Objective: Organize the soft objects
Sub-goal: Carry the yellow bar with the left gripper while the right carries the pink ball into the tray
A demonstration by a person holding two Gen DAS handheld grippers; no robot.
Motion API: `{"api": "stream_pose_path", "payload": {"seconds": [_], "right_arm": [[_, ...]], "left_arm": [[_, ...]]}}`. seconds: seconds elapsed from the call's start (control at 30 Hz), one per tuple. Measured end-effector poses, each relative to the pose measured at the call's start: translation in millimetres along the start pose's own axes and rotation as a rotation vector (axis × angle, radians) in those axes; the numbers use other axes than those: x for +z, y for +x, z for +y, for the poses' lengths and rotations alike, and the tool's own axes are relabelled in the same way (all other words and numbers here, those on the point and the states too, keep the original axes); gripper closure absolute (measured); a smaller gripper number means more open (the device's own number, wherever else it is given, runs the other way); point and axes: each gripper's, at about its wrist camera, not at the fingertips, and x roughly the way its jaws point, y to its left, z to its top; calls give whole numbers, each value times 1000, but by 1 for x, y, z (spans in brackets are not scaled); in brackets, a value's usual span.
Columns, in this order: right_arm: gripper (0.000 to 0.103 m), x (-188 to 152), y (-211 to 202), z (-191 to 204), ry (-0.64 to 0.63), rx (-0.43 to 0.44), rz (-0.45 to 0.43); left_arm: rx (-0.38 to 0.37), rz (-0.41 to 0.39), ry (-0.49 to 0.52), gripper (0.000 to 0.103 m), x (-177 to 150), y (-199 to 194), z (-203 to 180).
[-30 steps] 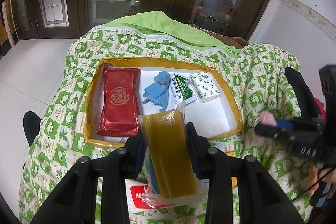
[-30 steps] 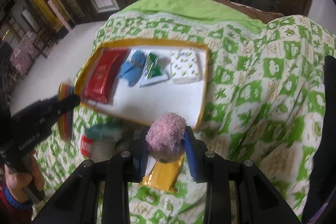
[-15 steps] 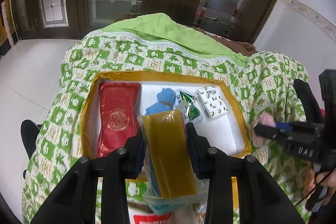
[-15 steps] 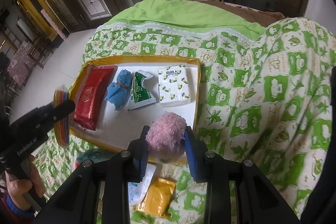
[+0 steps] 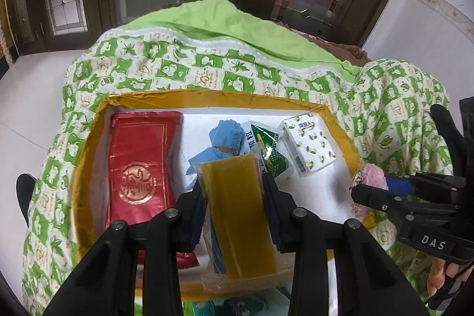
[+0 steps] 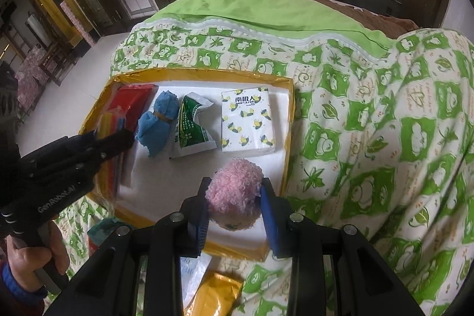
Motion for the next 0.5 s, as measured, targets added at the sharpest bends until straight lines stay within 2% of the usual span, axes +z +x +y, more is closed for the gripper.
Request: {"api": "stream_pose_path", "payload": {"seconds": [0.2, 0.5], "right_arm": [[69, 0, 21, 5, -22, -5, 49], [69, -12, 46, 11, -59, -59, 155]], "left_arm": [[17, 18, 13, 68, -3, 15, 3], [32, 46, 35, 68, -13, 29, 7]]}}
